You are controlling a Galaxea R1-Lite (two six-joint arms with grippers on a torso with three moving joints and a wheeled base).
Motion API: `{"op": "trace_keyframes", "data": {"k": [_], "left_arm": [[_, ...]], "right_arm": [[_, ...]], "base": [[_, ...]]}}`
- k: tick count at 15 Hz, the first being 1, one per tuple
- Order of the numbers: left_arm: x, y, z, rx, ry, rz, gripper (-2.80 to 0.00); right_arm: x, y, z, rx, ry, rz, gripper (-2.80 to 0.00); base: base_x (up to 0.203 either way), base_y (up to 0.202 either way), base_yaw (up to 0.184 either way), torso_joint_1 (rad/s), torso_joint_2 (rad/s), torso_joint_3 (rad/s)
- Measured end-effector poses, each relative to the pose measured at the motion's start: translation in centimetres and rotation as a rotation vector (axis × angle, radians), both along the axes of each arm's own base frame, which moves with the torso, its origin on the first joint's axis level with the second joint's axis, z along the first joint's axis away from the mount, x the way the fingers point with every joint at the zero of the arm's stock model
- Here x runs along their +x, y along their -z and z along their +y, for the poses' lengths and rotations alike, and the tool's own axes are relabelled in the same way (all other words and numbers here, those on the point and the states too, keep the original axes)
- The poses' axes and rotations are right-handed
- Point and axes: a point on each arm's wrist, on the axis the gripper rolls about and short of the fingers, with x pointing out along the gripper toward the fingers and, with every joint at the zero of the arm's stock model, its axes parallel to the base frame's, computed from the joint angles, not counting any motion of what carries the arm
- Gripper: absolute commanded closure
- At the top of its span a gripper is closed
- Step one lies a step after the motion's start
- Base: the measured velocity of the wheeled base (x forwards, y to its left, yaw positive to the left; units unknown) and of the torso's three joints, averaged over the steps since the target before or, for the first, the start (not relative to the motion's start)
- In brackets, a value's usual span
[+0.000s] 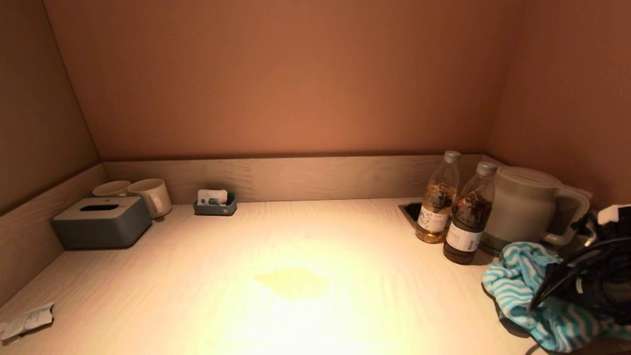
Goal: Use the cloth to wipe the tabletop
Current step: Pick up the tablecloth, then sweep the stains on the table
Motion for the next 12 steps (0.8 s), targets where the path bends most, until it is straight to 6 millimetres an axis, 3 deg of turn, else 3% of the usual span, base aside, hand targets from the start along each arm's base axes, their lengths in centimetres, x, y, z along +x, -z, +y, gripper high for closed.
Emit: {"op": "trace_keyframes", "data": {"k": [5, 12], "left_arm": [[0.0, 0.0, 0.0, 0.0, 0.001, 0.0, 0.0], [0.0, 0.0, 0.0, 0.001, 0.0, 0.0, 0.0]], "right_arm": [[-2.8, -5.4, 3.9, -0.049, -0.133, -0.215, 0.0], [-7.1, -14.0, 10.7, -0.062, -0.473, -0.511, 0.0]], "base": [[0.0, 0.0, 0.0, 0.0, 0.0, 0.0], [0.0, 0.0, 0.0, 0.0, 0.0, 0.0]]}}
